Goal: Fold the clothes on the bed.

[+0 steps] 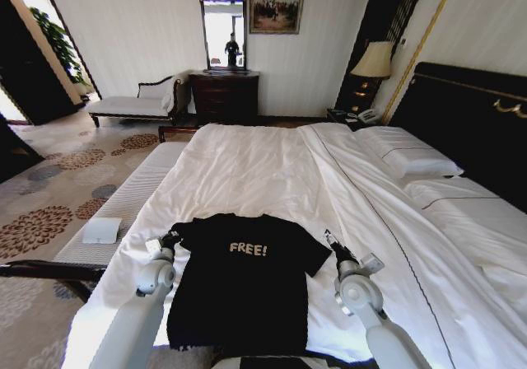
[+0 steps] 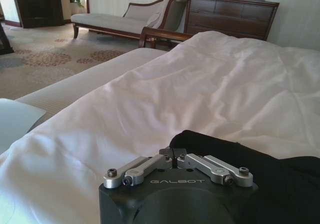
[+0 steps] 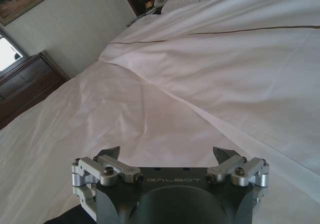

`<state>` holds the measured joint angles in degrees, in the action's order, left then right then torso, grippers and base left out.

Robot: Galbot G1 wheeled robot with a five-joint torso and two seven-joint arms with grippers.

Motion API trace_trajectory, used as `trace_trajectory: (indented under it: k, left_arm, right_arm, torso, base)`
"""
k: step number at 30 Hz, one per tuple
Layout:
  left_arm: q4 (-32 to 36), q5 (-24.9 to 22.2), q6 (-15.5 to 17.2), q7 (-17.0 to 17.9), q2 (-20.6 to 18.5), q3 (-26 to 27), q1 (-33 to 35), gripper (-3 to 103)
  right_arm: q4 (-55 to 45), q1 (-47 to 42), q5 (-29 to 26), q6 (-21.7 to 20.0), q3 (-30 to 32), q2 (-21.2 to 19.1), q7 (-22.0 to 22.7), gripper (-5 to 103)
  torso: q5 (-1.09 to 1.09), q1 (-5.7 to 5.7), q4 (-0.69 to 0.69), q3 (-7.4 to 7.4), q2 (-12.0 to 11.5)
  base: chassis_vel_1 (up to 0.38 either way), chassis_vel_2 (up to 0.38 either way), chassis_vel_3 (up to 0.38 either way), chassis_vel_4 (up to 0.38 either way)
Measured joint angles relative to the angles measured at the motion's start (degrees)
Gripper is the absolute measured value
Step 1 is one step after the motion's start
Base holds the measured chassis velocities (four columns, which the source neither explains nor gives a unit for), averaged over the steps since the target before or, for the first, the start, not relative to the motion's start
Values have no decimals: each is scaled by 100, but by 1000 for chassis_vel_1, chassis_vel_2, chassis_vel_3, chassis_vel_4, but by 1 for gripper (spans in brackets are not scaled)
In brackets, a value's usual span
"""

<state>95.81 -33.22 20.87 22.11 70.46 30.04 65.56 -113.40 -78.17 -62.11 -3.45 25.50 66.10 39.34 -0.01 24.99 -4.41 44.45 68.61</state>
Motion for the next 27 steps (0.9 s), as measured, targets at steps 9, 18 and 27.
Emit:
trace_trajectory:
  k: [9, 18, 27]
  left_arm:
    - [-573, -351, 184, 97, 46, 170, -346, 0]
    - [-844, -501, 241, 168, 120, 316, -420, 0]
    - [-745, -608, -66, 154, 175, 481, -292, 10]
  right_arm:
    - [93, 32, -25, -2, 36, -43, 2, 100]
    - [119, 36, -24, -2, 23, -15, -5, 100]
    - [82, -2, -10, -2, 21, -21, -6, 100]
  torso:
    - [0, 0, -1, 0, 0]
    - [0, 0, -1, 0, 0]
    - [2, 0, 0, 0, 0]
  base:
    - [0, 0, 0, 0]
    - [0, 0, 0, 0]
    - [0, 0, 0, 0]
